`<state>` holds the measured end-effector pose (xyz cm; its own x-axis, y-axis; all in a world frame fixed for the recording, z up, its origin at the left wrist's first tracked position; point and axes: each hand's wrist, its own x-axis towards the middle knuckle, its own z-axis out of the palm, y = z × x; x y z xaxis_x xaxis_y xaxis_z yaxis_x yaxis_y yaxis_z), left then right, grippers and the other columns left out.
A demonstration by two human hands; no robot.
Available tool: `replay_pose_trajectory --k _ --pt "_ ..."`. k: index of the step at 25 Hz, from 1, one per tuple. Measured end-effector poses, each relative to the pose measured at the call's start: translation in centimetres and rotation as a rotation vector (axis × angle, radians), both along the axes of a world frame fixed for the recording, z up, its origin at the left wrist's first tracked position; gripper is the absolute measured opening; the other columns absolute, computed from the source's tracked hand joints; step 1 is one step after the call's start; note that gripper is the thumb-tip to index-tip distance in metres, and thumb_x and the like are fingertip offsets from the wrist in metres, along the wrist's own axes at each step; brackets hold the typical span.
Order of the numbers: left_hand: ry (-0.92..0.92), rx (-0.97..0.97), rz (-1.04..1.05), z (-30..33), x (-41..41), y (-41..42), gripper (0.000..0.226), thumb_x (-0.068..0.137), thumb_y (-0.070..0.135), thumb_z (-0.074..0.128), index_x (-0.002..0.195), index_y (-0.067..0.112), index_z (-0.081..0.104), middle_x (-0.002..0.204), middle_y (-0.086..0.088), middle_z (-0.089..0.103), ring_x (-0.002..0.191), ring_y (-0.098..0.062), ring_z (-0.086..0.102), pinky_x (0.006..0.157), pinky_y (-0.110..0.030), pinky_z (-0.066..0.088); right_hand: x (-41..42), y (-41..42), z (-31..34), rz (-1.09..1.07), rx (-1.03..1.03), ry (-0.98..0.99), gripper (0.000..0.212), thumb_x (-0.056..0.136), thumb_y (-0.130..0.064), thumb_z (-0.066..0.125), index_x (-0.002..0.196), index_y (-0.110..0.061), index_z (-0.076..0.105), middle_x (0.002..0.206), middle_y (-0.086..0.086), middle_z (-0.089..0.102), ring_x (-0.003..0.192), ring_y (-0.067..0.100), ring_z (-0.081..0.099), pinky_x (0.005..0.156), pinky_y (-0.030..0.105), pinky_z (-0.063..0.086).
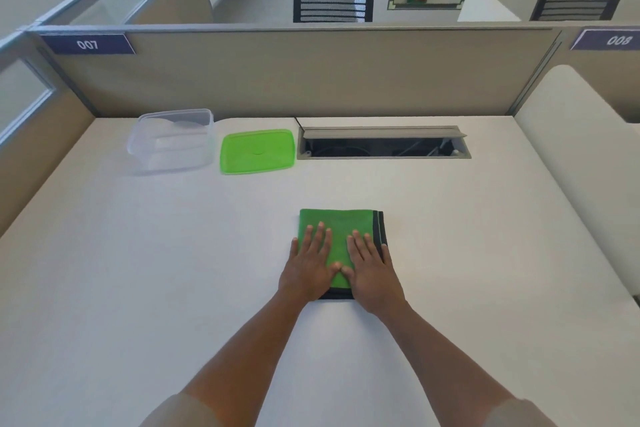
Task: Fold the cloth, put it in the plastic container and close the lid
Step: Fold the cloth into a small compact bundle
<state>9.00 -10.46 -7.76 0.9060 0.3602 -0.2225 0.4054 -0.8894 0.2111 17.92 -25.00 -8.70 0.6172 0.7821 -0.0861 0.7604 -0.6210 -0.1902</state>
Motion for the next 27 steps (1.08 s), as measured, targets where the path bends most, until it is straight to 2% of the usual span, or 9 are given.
replay_pose_trajectory --k 6,9,11,13,16,19,21,24,27 --pt "0.010 0.010 -0.021 0.1 -0.3 0.4 0.073 0.098 0.057 0.022 0.155 0.022 -0.005 0.163 0.001 -0.014 0.149 -0.021 -0.015 0.121 -0.050 0.001 0.8 -1.1 -0.2 -0.050 0.008 0.001 0.072 0.095 -0.056 0.012 0.153 -0.014 0.016 0.161 0.003 0.014 0.149 0.023 0.007 0.119 0.050 0.015" --pt "-0.061 -0.037 -0.070 1.3 -1.0 1.0 0.065 0.101 0.052 0.024 0.156 0.021 0.006 0.164 0.000 -0.004 0.150 -0.020 -0.008 0.121 -0.051 0.004 1.6 -1.6 0.9 -0.070 0.060 0.030 0.073 0.093 -0.053 0.011 0.151 -0.010 0.019 0.161 0.008 0.016 0.148 0.026 0.009 0.119 0.048 0.013" --pt "-0.189 -0.013 -0.139 1.8 -2.7 1.4 0.063 0.099 0.052 0.032 0.153 0.020 0.022 0.163 0.000 0.014 0.150 -0.020 0.008 0.121 -0.049 0.012 1.9 -2.3 2.0 0.001 0.132 0.007 0.068 0.094 -0.049 0.024 0.148 -0.008 0.029 0.156 0.010 0.029 0.145 0.028 0.022 0.118 0.045 0.019" --pt "-0.293 0.038 -0.227 1.8 -4.9 1.6 0.062 0.093 0.057 0.044 0.143 0.020 0.041 0.152 0.001 0.038 0.141 -0.020 0.032 0.114 -0.043 0.029 1.7 -3.3 2.7 0.144 0.174 -0.037 0.062 0.091 -0.047 0.040 0.141 -0.009 0.041 0.145 0.007 0.045 0.136 0.027 0.038 0.113 0.040 0.028" --pt "-0.285 0.079 -0.303 1.4 -6.9 1.5 0.058 0.085 0.058 0.054 0.130 0.021 0.051 0.135 0.003 0.052 0.124 -0.017 0.045 0.102 -0.038 0.041 0.9 -4.7 2.7 0.239 0.136 -0.043 0.057 0.084 -0.049 0.056 0.129 -0.015 0.050 0.130 0.001 0.055 0.122 0.023 0.048 0.104 0.036 0.037" --pt "-0.264 0.097 -0.295 1.2 -6.8 1.3 0.055 0.084 0.048 0.061 0.129 0.019 0.050 0.132 0.003 0.053 0.120 -0.018 0.048 0.100 -0.035 0.043 0.4 -5.1 2.0 0.248 0.080 -0.048 0.057 0.080 -0.048 0.062 0.126 -0.016 0.052 0.126 0.000 0.056 0.118 0.021 0.050 0.100 0.034 0.040" --pt "-0.279 0.133 -0.313 0.8 -6.5 1.0 0.047 0.082 0.030 0.065 0.125 0.014 0.054 0.124 -0.001 0.057 0.112 -0.019 0.053 0.095 -0.034 0.048 0.3 -5.0 1.9 0.255 0.073 -0.067 0.056 0.080 -0.046 0.063 0.125 -0.015 0.053 0.125 0.000 0.057 0.117 0.022 0.051 0.098 0.035 0.042" --pt "-0.335 0.199 -0.328 0.0 -6.2 0.4 0.031 0.083 0.007 0.062 0.113 0.009 0.060 0.107 -0.005 0.061 0.095 -0.021 0.057 0.084 -0.034 0.053 -0.3 -5.2 1.9 0.261 0.084 -0.106 0.051 0.081 -0.041 0.059 0.124 -0.015 0.053 0.124 0.001 0.057 0.116 0.022 0.051 0.099 0.035 0.043" --pt "-0.338 0.219 -0.296 0.1 -5.6 0.1 0.022 0.084 0.001 0.061 0.104 0.009 0.060 0.098 -0.005 0.061 0.086 -0.020 0.057 0.076 -0.034 0.055 -0.9 -5.3 1.8 0.259 0.096 -0.129 0.044 0.083 -0.033 0.055 0.123 -0.014 0.053 0.124 0.003 0.056 0.117 0.024 0.050 0.098 0.037 0.042"
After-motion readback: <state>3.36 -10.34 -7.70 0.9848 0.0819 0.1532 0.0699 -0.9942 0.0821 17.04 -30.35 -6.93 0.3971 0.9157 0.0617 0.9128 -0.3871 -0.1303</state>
